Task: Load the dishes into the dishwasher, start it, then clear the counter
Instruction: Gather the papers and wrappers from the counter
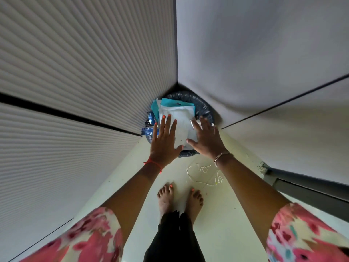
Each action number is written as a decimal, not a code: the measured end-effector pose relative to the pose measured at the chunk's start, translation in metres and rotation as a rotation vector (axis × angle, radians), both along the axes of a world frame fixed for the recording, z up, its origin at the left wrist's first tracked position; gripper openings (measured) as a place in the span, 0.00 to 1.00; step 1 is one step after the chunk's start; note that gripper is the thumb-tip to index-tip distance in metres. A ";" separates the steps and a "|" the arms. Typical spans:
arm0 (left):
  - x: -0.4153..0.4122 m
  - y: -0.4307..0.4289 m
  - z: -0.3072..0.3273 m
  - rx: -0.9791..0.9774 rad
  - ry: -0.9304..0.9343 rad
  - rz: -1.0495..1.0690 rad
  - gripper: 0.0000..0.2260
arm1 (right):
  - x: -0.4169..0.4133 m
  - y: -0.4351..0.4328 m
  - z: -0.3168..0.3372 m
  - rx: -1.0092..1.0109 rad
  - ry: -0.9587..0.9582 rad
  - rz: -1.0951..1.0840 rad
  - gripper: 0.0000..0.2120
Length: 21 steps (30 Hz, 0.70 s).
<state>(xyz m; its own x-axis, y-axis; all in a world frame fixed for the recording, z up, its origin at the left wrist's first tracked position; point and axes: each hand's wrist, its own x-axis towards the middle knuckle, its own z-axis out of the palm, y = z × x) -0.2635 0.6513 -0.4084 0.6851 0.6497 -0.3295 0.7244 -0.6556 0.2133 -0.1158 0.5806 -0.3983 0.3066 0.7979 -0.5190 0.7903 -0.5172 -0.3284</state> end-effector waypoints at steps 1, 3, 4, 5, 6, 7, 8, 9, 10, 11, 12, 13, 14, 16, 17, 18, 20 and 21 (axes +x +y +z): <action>0.000 0.001 0.013 -0.007 0.008 -0.026 0.36 | 0.001 -0.003 0.013 -0.009 -0.009 0.016 0.35; 0.000 0.003 0.052 -0.013 0.025 -0.079 0.36 | 0.004 -0.008 0.052 -0.033 -0.030 0.055 0.34; -0.001 0.004 0.076 -0.015 0.034 -0.097 0.36 | 0.005 -0.010 0.076 -0.046 -0.045 0.075 0.33; 0.000 0.005 0.100 -0.025 0.040 -0.112 0.36 | 0.005 -0.012 0.100 -0.049 -0.059 0.092 0.33; 0.000 0.005 0.122 -0.031 0.052 -0.123 0.36 | 0.006 -0.015 0.120 -0.040 -0.073 0.101 0.33; 0.000 0.005 0.152 -0.024 0.061 -0.142 0.36 | 0.007 -0.018 0.149 -0.009 -0.086 0.101 0.33; 0.000 0.005 0.180 -0.017 0.073 -0.173 0.36 | 0.007 -0.020 0.176 0.014 -0.075 0.083 0.33; -0.001 0.003 0.213 -0.005 0.082 -0.202 0.36 | 0.006 -0.024 0.208 0.028 -0.055 0.051 0.32; -0.001 0.001 0.242 0.007 0.074 -0.220 0.36 | 0.005 -0.028 0.236 0.039 -0.033 0.019 0.32; -0.001 0.001 0.267 0.030 0.048 -0.223 0.36 | 0.006 -0.030 0.260 0.064 -0.028 -0.006 0.32; -0.003 0.000 0.298 0.063 0.006 -0.227 0.36 | 0.006 -0.034 0.289 0.104 -0.047 -0.011 0.32; -0.004 -0.002 0.326 0.088 -0.042 -0.226 0.36 | 0.006 -0.039 0.315 0.151 -0.080 -0.002 0.32; -0.005 -0.004 0.354 0.112 -0.099 -0.227 0.36 | 0.006 -0.045 0.341 0.203 -0.122 0.006 0.32; -0.005 -0.007 0.398 0.140 -0.241 -0.204 0.36 | 0.006 -0.056 0.385 0.288 -0.156 0.000 0.31; -0.002 -0.008 0.420 0.164 -0.311 -0.197 0.36 | 0.009 -0.061 0.408 0.342 -0.171 -0.007 0.31; 0.000 -0.007 0.438 0.185 -0.351 -0.196 0.36 | 0.011 -0.066 0.426 0.390 -0.184 -0.010 0.31; 0.012 -0.006 0.468 0.234 -0.403 -0.206 0.36 | 0.021 -0.076 0.459 0.488 -0.220 -0.019 0.31; 0.018 -0.006 0.478 0.248 -0.419 -0.206 0.36 | 0.026 -0.080 0.471 0.524 -0.241 -0.028 0.31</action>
<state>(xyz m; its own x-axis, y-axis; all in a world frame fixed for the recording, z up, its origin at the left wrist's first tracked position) -0.2453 0.6456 0.0696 0.8467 0.5113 0.1469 0.4609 -0.8430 0.2775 -0.0895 0.5006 0.0729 0.3914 0.9197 0.0303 0.8630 -0.3554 -0.3589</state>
